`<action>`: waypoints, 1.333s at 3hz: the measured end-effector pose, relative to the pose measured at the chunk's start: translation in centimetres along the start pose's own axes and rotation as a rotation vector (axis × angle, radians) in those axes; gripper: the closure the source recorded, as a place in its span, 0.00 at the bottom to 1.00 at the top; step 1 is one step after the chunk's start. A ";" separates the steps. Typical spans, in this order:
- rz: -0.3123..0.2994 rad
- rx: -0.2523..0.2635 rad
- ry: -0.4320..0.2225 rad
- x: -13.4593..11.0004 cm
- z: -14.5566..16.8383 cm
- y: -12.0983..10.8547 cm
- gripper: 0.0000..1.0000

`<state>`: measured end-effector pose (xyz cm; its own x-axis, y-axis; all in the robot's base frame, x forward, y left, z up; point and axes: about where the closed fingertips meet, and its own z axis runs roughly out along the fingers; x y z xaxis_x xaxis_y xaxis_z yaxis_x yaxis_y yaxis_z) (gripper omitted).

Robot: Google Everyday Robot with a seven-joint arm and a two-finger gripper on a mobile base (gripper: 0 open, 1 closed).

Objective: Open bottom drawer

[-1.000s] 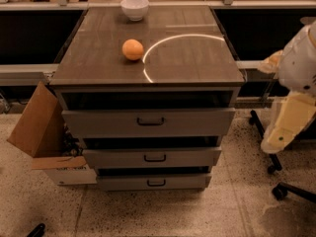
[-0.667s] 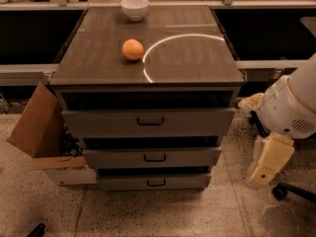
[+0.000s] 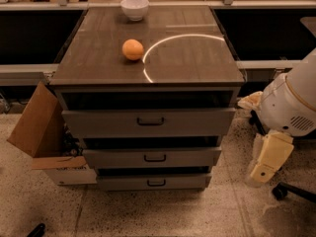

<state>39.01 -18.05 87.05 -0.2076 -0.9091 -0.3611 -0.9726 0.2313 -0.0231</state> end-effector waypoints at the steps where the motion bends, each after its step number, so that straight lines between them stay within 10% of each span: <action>1: -0.026 -0.097 -0.068 1.1 7.2 1.9 0.00; 3: -0.032 -0.277 -0.215 2.2 20.9 5.7 0.00; 4: -0.021 -0.298 -0.222 2.6 21.8 5.9 0.00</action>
Offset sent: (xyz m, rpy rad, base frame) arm -0.0399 0.0570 -0.2237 0.2817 0.1358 0.1500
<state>35.05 -11.47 65.62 -0.1917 -0.8077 -0.5576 -0.9709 0.0729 0.2283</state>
